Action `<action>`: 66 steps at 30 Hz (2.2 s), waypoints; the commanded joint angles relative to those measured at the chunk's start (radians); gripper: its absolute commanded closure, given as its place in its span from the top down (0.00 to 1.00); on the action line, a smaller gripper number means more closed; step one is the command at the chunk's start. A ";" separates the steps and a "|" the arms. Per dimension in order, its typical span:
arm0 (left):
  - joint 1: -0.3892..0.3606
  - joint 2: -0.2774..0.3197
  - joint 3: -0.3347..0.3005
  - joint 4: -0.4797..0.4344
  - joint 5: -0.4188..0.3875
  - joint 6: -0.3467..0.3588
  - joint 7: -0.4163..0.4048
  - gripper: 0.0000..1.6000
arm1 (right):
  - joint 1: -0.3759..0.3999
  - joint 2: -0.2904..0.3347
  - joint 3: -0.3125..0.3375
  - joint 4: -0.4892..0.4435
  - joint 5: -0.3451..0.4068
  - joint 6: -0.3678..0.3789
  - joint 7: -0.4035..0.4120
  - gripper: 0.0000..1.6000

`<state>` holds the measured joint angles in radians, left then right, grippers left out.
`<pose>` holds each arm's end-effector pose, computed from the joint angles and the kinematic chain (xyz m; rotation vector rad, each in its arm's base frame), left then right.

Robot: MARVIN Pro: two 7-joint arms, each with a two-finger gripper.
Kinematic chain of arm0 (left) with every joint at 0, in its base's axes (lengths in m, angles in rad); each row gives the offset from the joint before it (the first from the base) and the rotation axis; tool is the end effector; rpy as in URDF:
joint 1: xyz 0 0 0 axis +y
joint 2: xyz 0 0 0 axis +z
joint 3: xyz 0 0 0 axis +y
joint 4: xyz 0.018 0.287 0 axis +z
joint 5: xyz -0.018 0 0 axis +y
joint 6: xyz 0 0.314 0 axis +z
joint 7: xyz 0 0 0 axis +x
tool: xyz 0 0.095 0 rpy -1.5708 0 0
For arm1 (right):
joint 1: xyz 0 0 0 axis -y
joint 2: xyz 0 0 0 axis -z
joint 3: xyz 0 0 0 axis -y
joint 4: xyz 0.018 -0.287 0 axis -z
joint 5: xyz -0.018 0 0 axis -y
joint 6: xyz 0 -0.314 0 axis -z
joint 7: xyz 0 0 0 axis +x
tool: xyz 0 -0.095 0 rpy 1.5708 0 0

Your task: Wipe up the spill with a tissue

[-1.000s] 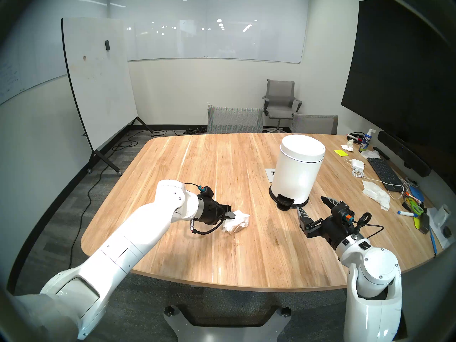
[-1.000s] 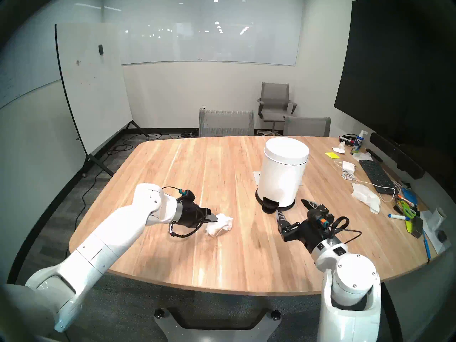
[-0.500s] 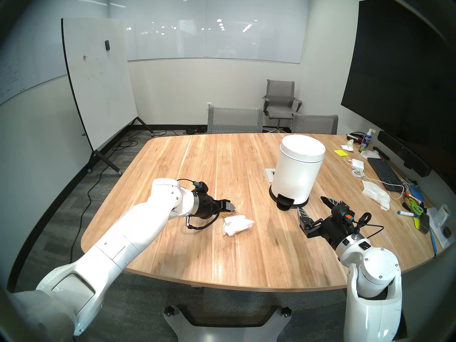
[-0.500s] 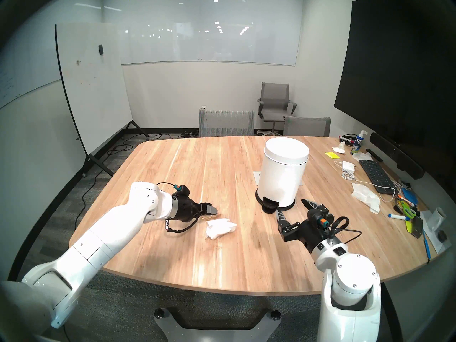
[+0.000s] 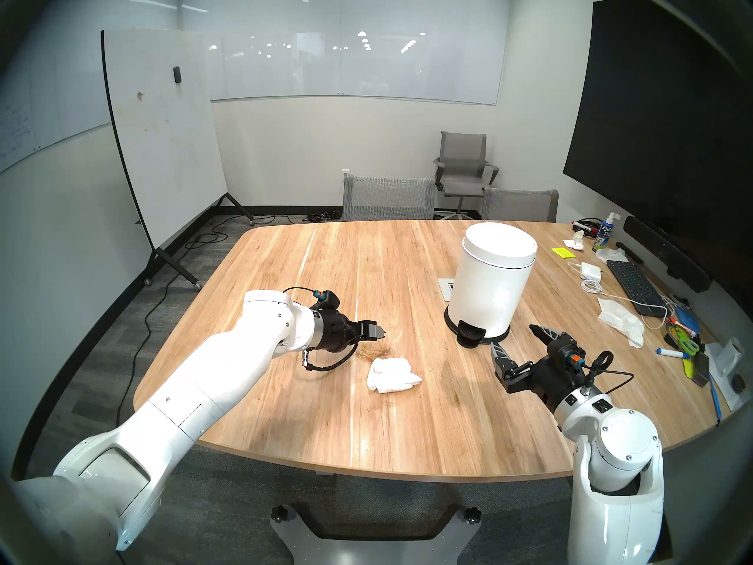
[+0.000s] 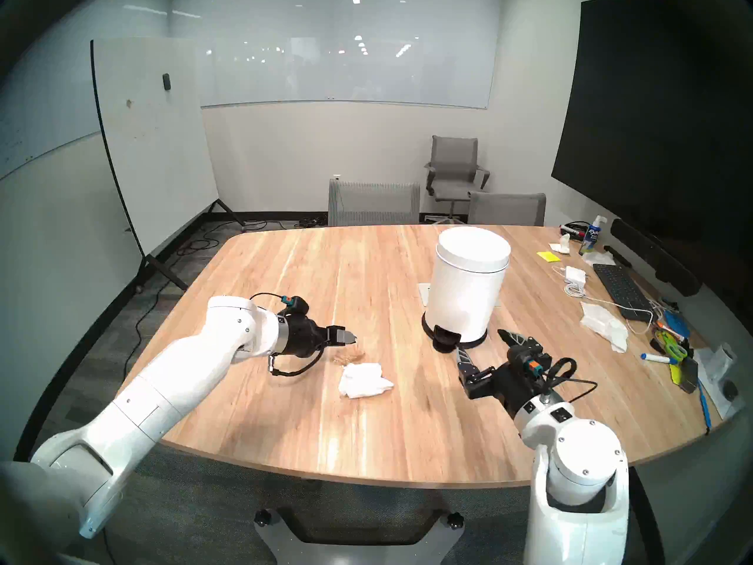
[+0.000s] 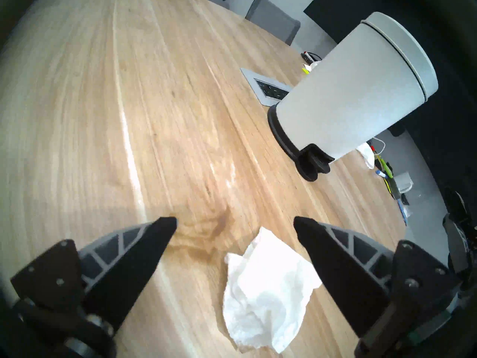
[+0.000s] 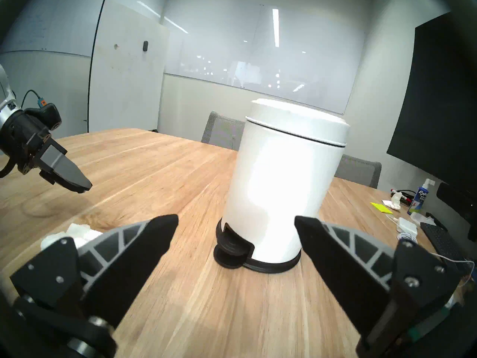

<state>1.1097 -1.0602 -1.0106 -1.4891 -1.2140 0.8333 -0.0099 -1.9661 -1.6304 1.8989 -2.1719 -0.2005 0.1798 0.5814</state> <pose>0.4622 -0.0547 -0.2645 2.2844 -0.2755 0.8213 0.2934 -0.0659 -0.2354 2.2699 0.5167 2.0691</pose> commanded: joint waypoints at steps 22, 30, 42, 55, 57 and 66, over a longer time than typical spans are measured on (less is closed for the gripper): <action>0.188 0.231 0.147 -0.408 0.313 -0.308 -0.172 1.00 | 0.004 0.000 -0.002 -0.021 0.001 -0.002 0.001 1.00; 0.244 0.235 0.182 -0.453 0.407 -0.380 -0.109 1.00 | 0.003 0.000 -0.003 -0.022 0.001 -0.002 0.000 1.00; 0.223 0.199 0.257 -0.413 0.493 -0.413 -0.097 1.00 | 0.003 0.000 -0.003 -0.022 0.001 -0.001 0.000 1.00; 0.191 0.142 0.323 -0.326 0.603 -0.492 -0.075 1.00 | 0.003 0.000 -0.003 -0.022 0.001 -0.002 0.000 1.00; 0.186 0.132 0.333 -0.305 0.623 -0.511 -0.069 1.00 | 0.003 0.000 -0.003 -0.022 0.001 -0.002 0.000 1.00; 0.172 0.109 0.350 -0.250 0.653 -0.557 -0.060 1.00 | 0.003 0.000 -0.003 -0.022 0.001 -0.002 0.000 1.00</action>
<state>1.3063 -0.9164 -0.6543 -1.7428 -0.5747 0.3224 -0.0674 -1.9662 -1.6304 1.8989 -2.1719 -0.2005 0.1798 0.5814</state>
